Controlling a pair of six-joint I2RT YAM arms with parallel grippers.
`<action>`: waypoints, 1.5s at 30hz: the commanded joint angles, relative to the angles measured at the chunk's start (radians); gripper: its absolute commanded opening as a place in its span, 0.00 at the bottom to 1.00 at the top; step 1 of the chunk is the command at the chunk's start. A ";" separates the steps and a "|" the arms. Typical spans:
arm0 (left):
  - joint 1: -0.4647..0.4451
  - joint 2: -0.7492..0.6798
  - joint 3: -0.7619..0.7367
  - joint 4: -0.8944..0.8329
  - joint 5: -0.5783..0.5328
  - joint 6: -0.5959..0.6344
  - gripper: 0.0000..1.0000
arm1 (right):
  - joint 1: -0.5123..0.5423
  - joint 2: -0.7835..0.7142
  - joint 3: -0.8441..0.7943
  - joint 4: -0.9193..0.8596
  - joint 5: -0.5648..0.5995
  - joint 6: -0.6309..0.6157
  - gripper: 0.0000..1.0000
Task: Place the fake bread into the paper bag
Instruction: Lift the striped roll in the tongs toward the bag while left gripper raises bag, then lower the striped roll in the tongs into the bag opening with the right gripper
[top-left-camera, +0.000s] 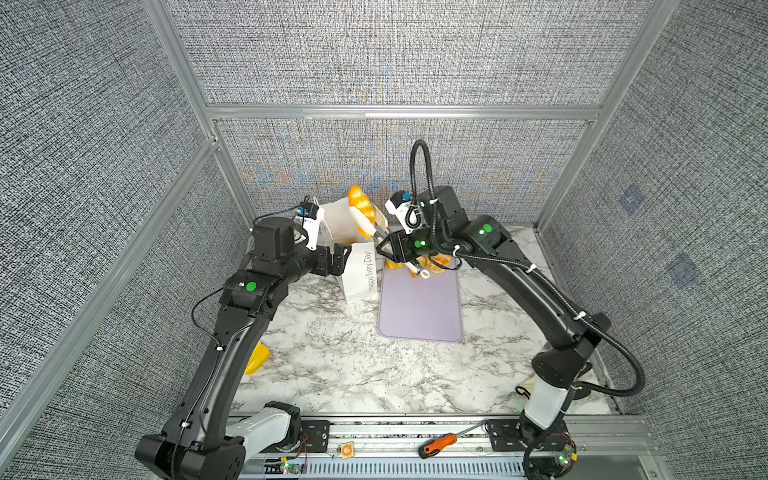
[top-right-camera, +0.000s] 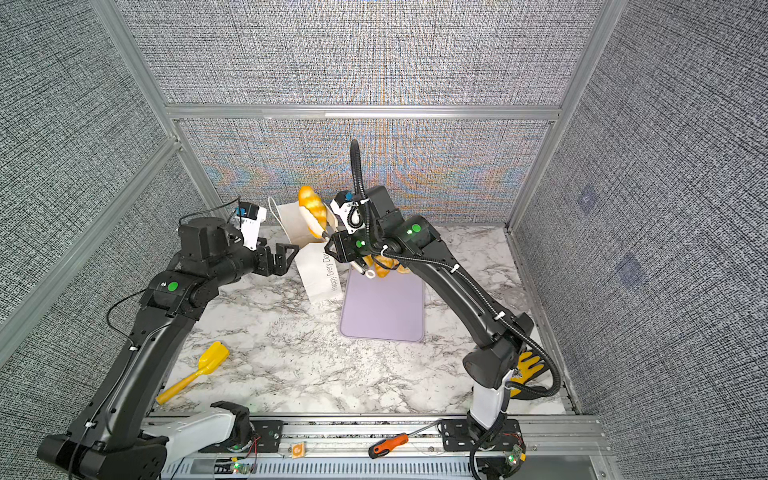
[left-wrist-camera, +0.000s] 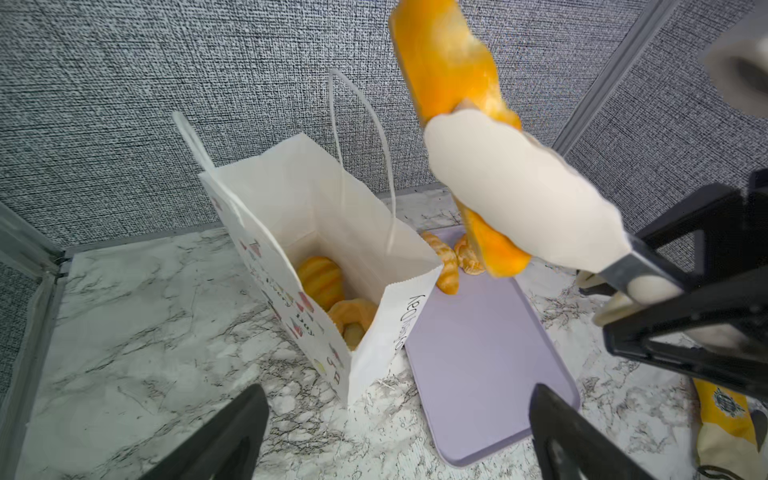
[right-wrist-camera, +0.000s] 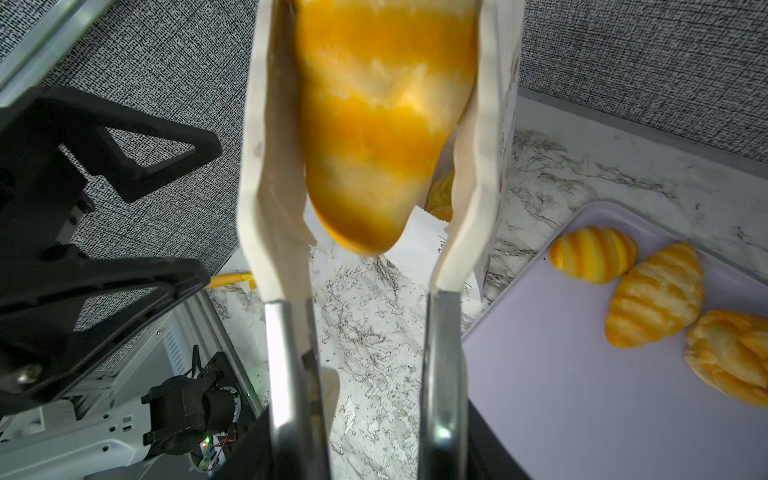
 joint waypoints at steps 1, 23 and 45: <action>0.024 -0.001 -0.010 -0.007 -0.021 -0.032 0.99 | 0.001 0.053 0.060 0.041 -0.039 -0.016 0.49; 0.060 -0.027 -0.051 0.029 -0.055 -0.171 0.99 | 0.007 0.280 0.281 -0.073 0.114 -0.068 0.50; 0.059 -0.017 -0.067 0.016 -0.020 -0.197 0.99 | -0.002 0.323 0.374 -0.150 0.137 -0.088 0.71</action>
